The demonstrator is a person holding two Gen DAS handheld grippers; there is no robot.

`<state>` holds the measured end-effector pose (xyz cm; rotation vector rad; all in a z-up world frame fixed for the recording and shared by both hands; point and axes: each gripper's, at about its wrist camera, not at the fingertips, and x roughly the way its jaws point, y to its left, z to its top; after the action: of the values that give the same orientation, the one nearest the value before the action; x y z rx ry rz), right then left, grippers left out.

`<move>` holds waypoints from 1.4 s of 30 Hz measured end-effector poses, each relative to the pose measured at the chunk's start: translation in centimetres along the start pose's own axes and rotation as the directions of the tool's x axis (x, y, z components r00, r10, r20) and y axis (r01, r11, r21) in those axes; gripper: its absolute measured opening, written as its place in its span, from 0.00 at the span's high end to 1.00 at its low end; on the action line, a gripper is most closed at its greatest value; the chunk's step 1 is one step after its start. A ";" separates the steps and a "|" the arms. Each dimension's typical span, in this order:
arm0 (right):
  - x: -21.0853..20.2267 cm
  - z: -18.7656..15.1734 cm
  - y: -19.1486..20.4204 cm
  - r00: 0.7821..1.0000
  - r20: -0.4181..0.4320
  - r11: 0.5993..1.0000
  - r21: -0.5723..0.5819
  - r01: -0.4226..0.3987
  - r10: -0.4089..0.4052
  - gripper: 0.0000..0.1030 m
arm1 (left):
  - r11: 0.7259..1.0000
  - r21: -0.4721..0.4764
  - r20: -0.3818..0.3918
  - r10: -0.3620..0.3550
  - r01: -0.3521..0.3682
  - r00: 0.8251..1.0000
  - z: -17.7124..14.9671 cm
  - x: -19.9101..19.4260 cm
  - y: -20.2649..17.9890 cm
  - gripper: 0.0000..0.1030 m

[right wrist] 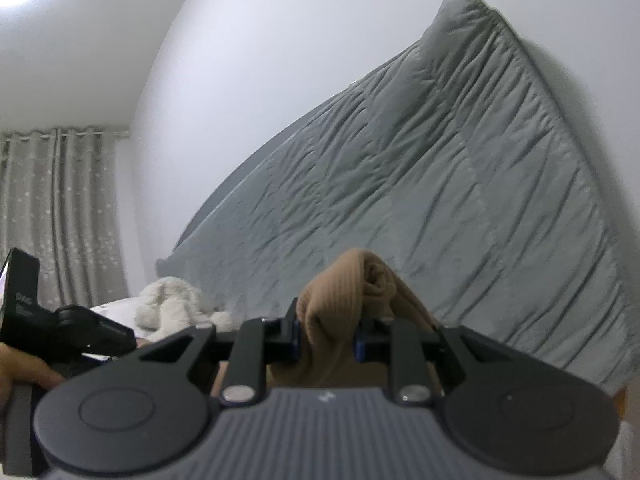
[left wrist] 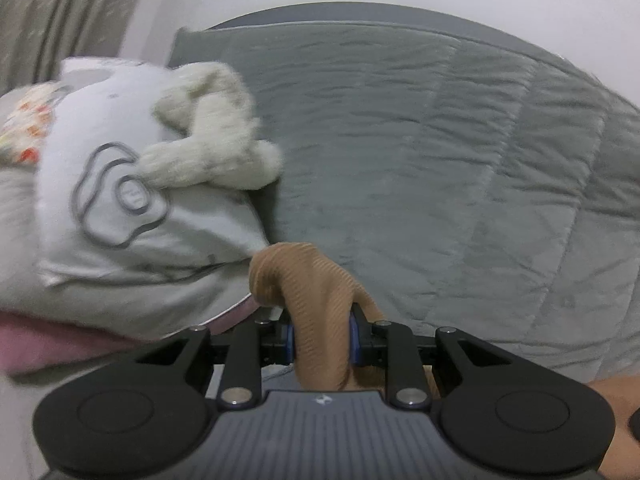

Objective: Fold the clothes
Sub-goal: 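Lift the tan sweater with both grippers and carry it toward the pillows, then lower the sweater onto the grey duvet and open both grippers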

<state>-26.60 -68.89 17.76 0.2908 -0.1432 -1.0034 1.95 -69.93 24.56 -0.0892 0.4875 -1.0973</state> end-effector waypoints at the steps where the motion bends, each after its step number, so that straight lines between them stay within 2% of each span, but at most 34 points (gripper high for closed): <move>1: 0.0 -0.1 -0.3 1.000 0.004 1.000 -0.002 0.016 -0.016 0.80 | 1.000 0.014 0.005 -0.010 0.010 1.000 -0.4 0.5 -0.2 0.79; 5: 0.2 -0.7 -1.3 0.997 0.022 0.997 -0.009 0.080 -0.080 0.79 | 0.996 0.093 -0.065 0.017 -0.011 0.998 -4.3 4.0 0.4 0.78; 6: 0.5 -1.3 -1.8 0.995 -0.036 0.995 0.038 0.097 -0.095 0.78 | 0.992 0.117 -0.101 0.058 -0.046 0.993 -5.7 5.0 0.6 0.77; 7: 1.0 -2.4 -2.9 0.982 -0.161 0.981 0.151 0.125 -0.100 0.78 | 0.987 0.138 -0.149 0.101 -0.081 0.984 -7.2 6.0 1.1 0.77; 8: 1.5 -4.0 -4.4 0.948 -0.304 0.942 0.285 0.180 -0.089 0.78 | 0.984 0.148 -0.187 0.127 -0.100 0.974 -8.6 6.6 1.6 0.77; 9: 1.8 -5.9 -5.6 0.898 -0.434 0.887 0.384 0.258 -0.074 0.78 | 0.980 0.159 -0.224 0.153 -0.119 0.962 -10.1 7.2 2.1 0.77; 10: 1.9 -7.9 -6.3 0.840 -0.539 0.838 0.425 0.343 -0.071 0.78 | 0.976 0.170 -0.260 0.179 -0.137 0.949 -11.5 7.8 2.6 0.77; 11: 1.7 -9.6 -6.6 0.790 -0.609 0.802 0.436 0.409 -0.072 0.78 | 0.974 0.166 -0.259 0.194 -0.154 0.946 -12.3 7.7 3.1 0.75; 12: 1.4 -10.6 -6.4 0.767 -0.638 0.786 0.437 0.437 -0.071 0.78 | 0.972 0.162 -0.259 0.209 -0.170 0.943 -13.1 7.6 3.5 0.73; 13: 1.0 -10.7 -5.8 0.767 -0.636 0.795 0.421 0.437 -0.084 0.77 | 0.970 0.156 -0.259 0.222 -0.186 0.940 -13.9 7.5 4.0 0.73; 14: 0.7 -10.3 -5.3 0.778 -0.621 0.807 0.407 0.428 -0.099 0.77 | 0.979 0.090 -0.261 0.202 -0.185 0.944 -14.3 7.0 5.3 0.72; 15: 0.4 -9.8 -4.9 0.790 -0.603 0.816 0.400 0.417 -0.108 0.77 | 0.982 0.061 -0.265 0.189 -0.179 0.946 -14.3 6.7 5.8 0.71; 17: 0.1 -9.1 -4.6 0.807 -0.579 0.824 0.397 0.405 -0.118 0.77 | 0.985 0.050 -0.267 0.173 -0.166 0.948 -13.9 6.4 6.1 0.71; 22: 0.4 -9.1 -6.4 0.799 -0.595 0.787 0.449 0.424 -0.090 0.78 | 0.989 0.053 -0.253 0.149 -0.140 0.956 -13.1 5.8 5.9 0.72; 25: 0.6 -9.1 -7.5 0.794 -0.604 0.763 0.479 0.435 -0.073 0.80 | 0.990 -0.021 -0.254 0.133 -0.143 0.958 -12.8 5.2 6.6 0.72; 31: 1.0 -9.1 -9.6 0.784 -0.620 0.715 0.530 0.455 -0.039 0.81 | 0.977 -0.094 -0.280 0.156 -0.189 0.947 -13.8 3.9 7.6 0.73; 35: 1.1 -9.2 -10.2 0.774 -0.633 0.715 0.531 0.455 -0.023 0.81 | 0.967 -0.154 -0.288 0.151 -0.202 0.946 -14.9 3.5 8.9 0.73; 39: 1.5 -10.0 -10.7 0.737 -0.675 0.709 0.514 0.483 -0.013 0.79 | 0.963 -0.189 -0.295 0.133 -0.195 0.946 -15.4 3.6 9.8 0.68; 41: 1.4 -9.6 -10.9 0.738 -0.675 0.717 0.507 0.479 -0.016 0.75 | 0.963 -0.193 -0.302 0.122 -0.186 0.946 -15.2 3.7 10.1 0.64; 42: 1.3 -9.4 -10.9 0.745 -0.667 0.725 0.503 0.472 -0.023 0.74 | 0.964 -0.196 -0.305 0.116 -0.181 0.945 -15.1 3.6 10.3 0.62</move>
<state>-32.36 -73.86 5.51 1.3210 0.1794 -1.0646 5.47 -65.81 6.76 -0.0851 0.8697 -0.9063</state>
